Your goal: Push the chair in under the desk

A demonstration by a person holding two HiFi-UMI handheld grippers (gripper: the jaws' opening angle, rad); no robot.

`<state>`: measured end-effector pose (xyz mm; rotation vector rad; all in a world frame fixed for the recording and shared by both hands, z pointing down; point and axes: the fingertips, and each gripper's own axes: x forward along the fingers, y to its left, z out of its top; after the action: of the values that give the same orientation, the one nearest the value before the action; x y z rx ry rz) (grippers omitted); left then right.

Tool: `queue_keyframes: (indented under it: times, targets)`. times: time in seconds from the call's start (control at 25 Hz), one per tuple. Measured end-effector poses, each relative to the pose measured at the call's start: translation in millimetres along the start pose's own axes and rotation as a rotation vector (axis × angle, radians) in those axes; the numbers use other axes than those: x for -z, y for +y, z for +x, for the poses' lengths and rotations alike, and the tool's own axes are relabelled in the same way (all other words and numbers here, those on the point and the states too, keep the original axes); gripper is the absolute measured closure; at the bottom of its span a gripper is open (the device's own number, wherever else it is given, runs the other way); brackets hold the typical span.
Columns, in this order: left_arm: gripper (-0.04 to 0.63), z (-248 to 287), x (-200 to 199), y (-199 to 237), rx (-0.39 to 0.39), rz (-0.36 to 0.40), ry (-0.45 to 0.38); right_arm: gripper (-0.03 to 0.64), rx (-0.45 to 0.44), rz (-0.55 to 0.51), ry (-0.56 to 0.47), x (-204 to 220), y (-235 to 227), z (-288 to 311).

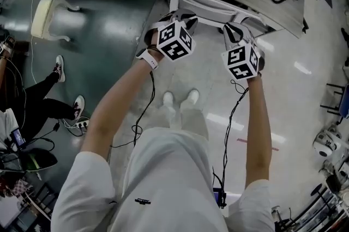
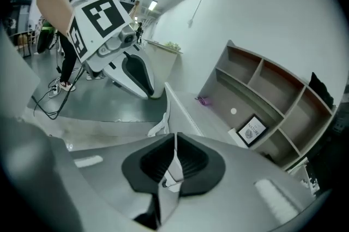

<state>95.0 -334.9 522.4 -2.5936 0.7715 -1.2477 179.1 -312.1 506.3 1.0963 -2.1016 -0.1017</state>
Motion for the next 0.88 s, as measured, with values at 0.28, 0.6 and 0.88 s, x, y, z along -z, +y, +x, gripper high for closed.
queue_keyframes:
  times: [0.28,0.6,0.88]
  targets:
    - [0.580,-63,2,-25,-0.039,-0.154,-0.069,0.604,0.078,0.103,-0.066,-21,21,-49]
    - [0.588,-135,13,-40,-0.105,-0.342,-0.163,0.604,0.157,0.212,-0.143,-50,48,-111]
    - [0.588,-195,23,-50,-0.173,-0.418,-0.218,0.604,0.202,0.260,-0.191,-67,76,-150]
